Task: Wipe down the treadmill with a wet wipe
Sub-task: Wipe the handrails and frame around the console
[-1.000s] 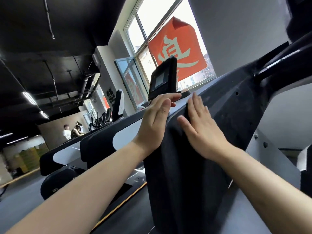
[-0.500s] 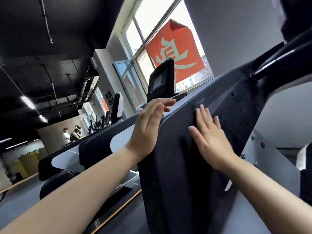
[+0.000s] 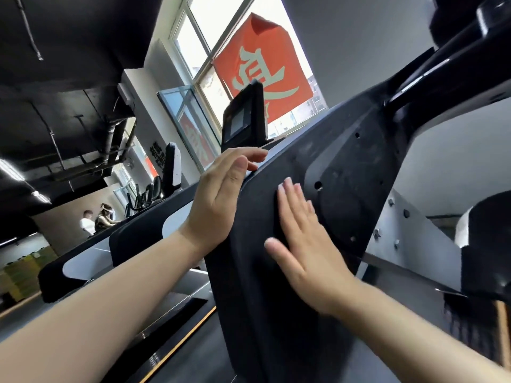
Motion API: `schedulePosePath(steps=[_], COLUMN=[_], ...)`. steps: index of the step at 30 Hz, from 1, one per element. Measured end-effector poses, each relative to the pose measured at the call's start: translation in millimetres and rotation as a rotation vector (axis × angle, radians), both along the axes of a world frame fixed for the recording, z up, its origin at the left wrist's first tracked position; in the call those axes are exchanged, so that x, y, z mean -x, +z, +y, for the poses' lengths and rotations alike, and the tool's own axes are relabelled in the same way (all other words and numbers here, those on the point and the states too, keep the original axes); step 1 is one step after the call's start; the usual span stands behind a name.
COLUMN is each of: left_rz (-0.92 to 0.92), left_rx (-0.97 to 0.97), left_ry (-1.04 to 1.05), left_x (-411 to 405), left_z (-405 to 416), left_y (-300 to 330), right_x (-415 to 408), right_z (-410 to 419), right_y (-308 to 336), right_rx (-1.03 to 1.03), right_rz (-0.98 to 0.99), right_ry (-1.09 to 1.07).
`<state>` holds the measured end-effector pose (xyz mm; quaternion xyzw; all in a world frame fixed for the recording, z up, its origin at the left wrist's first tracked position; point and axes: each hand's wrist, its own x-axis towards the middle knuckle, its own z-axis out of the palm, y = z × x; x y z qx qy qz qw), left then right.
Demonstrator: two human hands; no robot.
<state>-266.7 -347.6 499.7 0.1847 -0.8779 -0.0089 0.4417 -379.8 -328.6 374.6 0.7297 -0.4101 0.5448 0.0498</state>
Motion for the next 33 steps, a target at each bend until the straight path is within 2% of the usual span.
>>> schedulePosePath(steps=[1,3,5,7,10,12,14,17,18,21,23,26,29,31,33], left_rz=[0.003,-0.002,-0.018,-0.034,-0.064,-0.076,-0.087,-0.109,-0.117,-0.133,-0.137,-0.146,-0.158,-0.147,-0.142], left_rx=[0.004,0.001,0.001,0.002,-0.014,-0.011,-0.022,-0.021,-0.016,-0.006,-0.007,0.021,0.042,0.045,0.037], left_ry=[-0.001,-0.002,0.01,0.015,0.022,0.017,0.012,0.03,0.037,0.05,0.056,0.072,0.092,0.089,0.09], left_x=[-0.4,0.4,1.5,3.0,2.0,0.0,0.7,2.3,2.1,2.8,2.8,2.5,3.4,3.2,4.1], left_z=[-0.3,-1.1,-0.1,1.4,1.7,0.9,0.0,-0.1,-0.2,-0.1,1.3,2.5,3.0,3.0,3.6], left_y=[0.0,-0.8,-2.2,-1.3,2.2,2.7,2.8,4.2,4.3,3.7,2.5,2.2,3.6,3.4,2.5], right_x=[-18.8,-52.4,-53.0,-30.9,2.9,-3.3,-22.9,-39.9,-35.2,-1.1,7.5,-16.6,-41.5,-24.8,-0.9], right_z=[10.2,27.6,34.0,20.3,0.3,-2.0,15.0,39.0,36.5,9.9,-4.0,21.7,49.9,37.1,11.7], right_y=[-23.8,-79.3,-101.1,-94.3,-49.6,-38.3,-45.9,-78.6,-83.2,-56.2,-38.3,-56.6,-101.0,-97.8,-68.1], right_rx=[0.035,0.221,0.203,0.298,0.116,0.022,0.047,0.176,0.172,0.046,-0.039,-0.02,0.164,0.132,0.047], right_rz=[0.087,0.137,0.206,0.214,-0.056,-0.149,-0.066,0.202,0.214,-0.061,-0.16,-0.048,0.24,0.209,0.02], right_ry=[0.006,-0.079,-0.085,-0.118,-0.061,-0.021,-0.004,-0.053,-0.049,-0.001,-0.006,0.023,-0.054,-0.084,-0.085])
